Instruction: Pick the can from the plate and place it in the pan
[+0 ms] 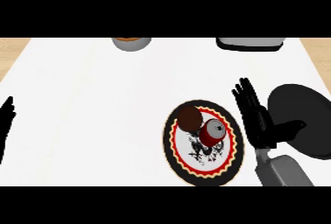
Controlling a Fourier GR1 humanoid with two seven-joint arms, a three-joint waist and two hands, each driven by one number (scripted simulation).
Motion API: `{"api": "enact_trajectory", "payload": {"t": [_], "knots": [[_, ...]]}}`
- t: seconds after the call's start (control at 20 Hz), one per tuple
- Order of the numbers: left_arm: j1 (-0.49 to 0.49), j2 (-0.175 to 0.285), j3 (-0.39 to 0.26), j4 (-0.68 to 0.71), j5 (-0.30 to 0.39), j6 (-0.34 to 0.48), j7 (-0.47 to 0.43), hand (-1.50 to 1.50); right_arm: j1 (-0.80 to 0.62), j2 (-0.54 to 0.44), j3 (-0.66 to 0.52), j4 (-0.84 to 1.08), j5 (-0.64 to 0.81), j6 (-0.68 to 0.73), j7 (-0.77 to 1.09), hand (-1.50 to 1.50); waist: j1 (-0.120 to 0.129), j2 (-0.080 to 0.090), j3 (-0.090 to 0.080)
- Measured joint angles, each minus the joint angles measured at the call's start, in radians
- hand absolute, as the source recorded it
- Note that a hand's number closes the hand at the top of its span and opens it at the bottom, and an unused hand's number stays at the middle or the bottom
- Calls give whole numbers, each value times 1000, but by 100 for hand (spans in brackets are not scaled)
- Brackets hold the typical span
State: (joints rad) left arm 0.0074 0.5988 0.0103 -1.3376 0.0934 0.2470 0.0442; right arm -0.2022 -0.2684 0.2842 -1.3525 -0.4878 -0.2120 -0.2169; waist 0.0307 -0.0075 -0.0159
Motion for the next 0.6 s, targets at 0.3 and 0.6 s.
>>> {"api": "enact_trajectory", "payload": {"t": [0.3, 0.6], "knots": [[-109, -102, -29, -69, 52, -22, -32, 0, -97, -80, 105, 38, 39, 252, 21, 150, -9, 10, 12], [-173, -199, -64, -103, 102, -35, -27, 0, -59, -216, 102, 41, 237, 212, -171, -150, -49, 5, 16]]}}
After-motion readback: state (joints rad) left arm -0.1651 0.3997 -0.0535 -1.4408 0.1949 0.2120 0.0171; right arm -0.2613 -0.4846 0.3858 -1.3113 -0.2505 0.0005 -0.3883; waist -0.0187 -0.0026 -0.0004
